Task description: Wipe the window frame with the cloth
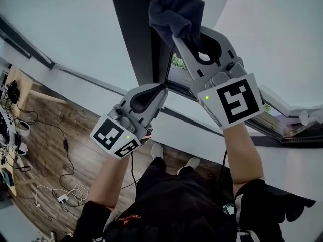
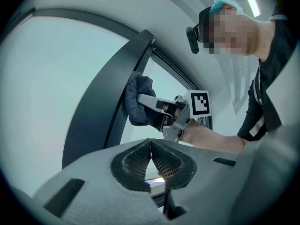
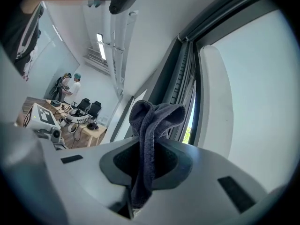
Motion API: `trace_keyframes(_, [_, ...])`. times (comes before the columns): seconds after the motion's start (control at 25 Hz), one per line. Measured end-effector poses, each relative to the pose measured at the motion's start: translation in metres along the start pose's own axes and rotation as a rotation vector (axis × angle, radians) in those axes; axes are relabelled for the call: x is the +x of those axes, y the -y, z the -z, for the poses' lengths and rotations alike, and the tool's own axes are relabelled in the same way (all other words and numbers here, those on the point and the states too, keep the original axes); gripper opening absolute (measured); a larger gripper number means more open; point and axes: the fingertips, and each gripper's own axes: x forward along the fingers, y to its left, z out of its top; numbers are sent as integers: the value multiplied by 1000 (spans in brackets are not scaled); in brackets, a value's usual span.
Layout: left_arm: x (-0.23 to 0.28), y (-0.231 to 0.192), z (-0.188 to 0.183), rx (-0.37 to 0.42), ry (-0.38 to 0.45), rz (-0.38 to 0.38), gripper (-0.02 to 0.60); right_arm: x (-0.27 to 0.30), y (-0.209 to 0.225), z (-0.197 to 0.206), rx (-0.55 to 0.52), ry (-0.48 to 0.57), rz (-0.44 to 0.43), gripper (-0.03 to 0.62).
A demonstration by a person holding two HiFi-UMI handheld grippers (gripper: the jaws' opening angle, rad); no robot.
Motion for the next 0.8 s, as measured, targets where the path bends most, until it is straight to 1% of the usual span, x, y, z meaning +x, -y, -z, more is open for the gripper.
trace_keyframes(0.36, [-5, -7, 22, -24, -33, -24, 21, -2, -18, 44, 79, -37, -24, 48])
trace_keyframes(0.8, [-9, -9, 41, -48, -58, -44, 21, -2, -35, 93, 156, -96, -41, 48])
